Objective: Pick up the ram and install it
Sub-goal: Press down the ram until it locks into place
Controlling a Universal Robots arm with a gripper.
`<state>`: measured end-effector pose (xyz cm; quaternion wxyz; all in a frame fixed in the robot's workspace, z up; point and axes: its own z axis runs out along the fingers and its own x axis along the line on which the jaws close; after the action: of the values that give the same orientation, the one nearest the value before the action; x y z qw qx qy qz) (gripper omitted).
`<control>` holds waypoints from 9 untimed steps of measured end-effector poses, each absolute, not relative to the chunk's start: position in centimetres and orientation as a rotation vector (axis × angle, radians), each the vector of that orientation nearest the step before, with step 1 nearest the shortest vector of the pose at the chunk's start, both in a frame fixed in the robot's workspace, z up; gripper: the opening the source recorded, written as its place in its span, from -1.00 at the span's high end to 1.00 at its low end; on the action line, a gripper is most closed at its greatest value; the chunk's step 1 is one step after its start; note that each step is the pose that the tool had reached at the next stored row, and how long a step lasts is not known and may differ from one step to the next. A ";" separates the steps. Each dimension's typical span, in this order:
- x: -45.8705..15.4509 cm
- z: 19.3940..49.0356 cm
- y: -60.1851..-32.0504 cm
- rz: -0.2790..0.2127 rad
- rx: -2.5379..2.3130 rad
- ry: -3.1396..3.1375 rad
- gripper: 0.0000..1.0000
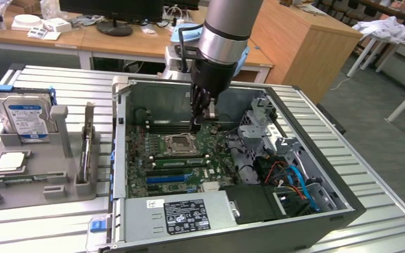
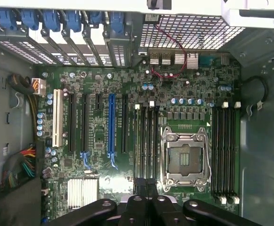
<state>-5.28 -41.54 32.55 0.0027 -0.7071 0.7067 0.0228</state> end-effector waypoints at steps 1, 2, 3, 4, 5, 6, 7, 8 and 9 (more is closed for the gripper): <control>-5.3 32.6 -41.5 0.071 -2.218 2.216 0.79; -5.3 32.6 -41.5 0.071 -2.218 2.216 0.79; -5.3 32.6 -41.5 0.071 -2.218 2.216 0.79; -5.2 32.5 -41.5 0.072 -2.218 2.216 0.79; -5.1 32.5 -41.5 0.073 -2.218 2.217 0.79; -5.1 32.6 -41.5 0.075 -2.219 2.218 0.79; -5.0 32.6 -41.6 0.076 -2.220 2.218 0.79; -4.9 32.6 -41.6 0.077 -2.220 2.219 0.79; -4.9 32.6 -41.6 0.077 -2.220 2.219 0.79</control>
<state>-4.89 -41.55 32.56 0.0009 -0.7071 0.7067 0.0246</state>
